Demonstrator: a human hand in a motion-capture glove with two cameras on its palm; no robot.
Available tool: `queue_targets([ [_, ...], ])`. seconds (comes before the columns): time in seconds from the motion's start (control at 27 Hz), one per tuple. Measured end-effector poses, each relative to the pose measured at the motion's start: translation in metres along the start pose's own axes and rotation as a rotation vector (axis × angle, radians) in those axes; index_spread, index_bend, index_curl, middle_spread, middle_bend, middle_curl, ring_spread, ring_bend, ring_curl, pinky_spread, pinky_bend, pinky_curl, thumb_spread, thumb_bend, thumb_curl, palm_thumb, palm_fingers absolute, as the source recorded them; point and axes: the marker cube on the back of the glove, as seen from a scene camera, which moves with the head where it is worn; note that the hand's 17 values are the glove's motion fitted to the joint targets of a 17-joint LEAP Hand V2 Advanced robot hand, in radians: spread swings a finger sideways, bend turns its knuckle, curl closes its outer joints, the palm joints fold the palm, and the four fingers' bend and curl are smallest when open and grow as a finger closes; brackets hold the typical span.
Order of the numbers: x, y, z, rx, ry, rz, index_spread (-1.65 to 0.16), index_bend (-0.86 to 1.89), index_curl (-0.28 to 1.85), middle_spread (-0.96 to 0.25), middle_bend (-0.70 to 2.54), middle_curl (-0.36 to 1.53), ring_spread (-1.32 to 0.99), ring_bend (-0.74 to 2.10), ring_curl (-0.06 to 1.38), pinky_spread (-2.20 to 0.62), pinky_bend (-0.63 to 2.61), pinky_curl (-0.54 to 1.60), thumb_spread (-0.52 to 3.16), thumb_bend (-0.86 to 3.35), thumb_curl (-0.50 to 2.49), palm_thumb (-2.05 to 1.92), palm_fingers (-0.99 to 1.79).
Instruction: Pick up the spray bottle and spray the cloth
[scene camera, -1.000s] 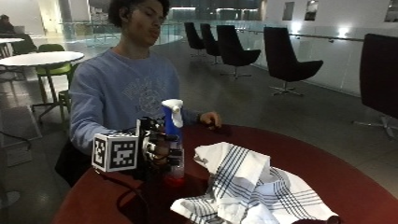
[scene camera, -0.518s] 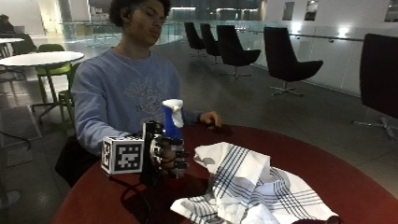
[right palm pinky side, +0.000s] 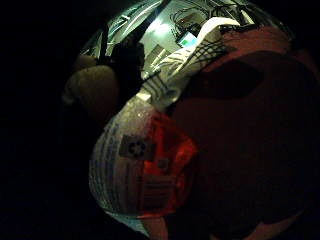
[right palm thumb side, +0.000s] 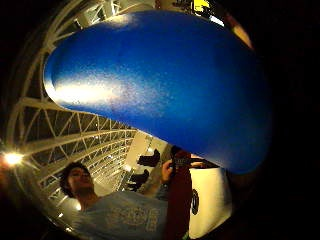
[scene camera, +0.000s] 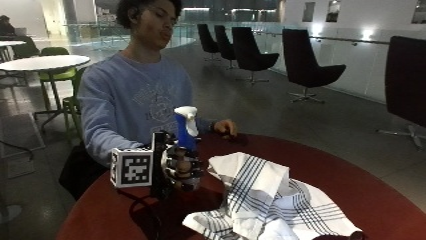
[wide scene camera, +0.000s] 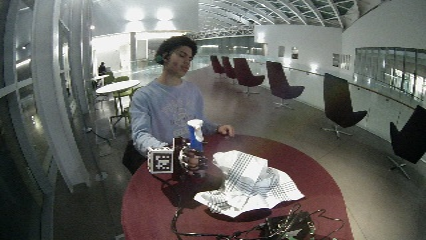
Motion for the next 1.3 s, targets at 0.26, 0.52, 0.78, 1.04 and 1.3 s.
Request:
queue_targets([
  [0.26,-0.017,-0.008,0.003,-0.095,-0.058,0.011,-0.27,0.18,0.37,-0.08,0.40,0.45,-0.07,0.49,0.39,0.26,0.13,0.23,0.90,0.01,0.44,0.85,1.01],
  [0.52,-0.043,-0.016,0.004,-0.317,-0.037,0.054,-0.26,0.16,0.38,-0.07,0.38,0.45,-0.07,0.49,0.39,0.25,0.15,0.24,0.89,-0.03,0.46,0.84,1.04],
  [0.78,-0.053,-0.021,0.010,-0.499,-0.084,0.213,-0.24,0.15,0.39,-0.07,0.35,0.45,-0.06,0.47,0.39,0.25,0.18,0.25,0.94,-0.04,0.45,0.76,1.08],
  [1.04,-0.061,-0.026,0.020,-0.604,-0.128,0.357,-0.22,0.15,0.39,-0.05,0.33,0.45,-0.05,0.46,0.39,0.26,0.18,0.27,0.98,-0.04,0.44,0.71,1.10],
  [1.3,-0.058,-0.030,0.031,-0.617,-0.138,0.480,-0.20,0.15,0.39,-0.05,0.33,0.46,-0.04,0.46,0.39,0.27,0.18,0.28,1.01,-0.03,0.43,0.67,1.10],
])
